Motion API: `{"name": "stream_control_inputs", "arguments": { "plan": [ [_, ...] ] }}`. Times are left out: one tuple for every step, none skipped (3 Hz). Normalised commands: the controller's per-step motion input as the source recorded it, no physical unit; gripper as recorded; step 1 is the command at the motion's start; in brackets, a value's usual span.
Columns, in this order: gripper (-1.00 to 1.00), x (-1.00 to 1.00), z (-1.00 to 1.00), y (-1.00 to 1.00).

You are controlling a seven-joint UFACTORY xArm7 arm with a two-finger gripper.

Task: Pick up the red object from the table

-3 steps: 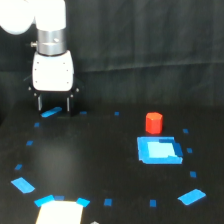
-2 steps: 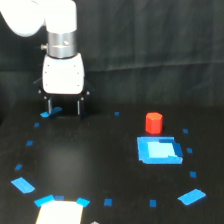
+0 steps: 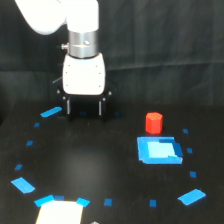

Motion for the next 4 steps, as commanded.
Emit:
{"name": "stream_control_inputs", "arguments": {
  "plan": [
    [1.0,1.0,-0.8,1.0],
    [1.0,1.0,-0.01,1.0],
    [1.0,1.0,-0.26,1.0],
    [1.0,1.0,0.28,-1.0]
  ]
}}
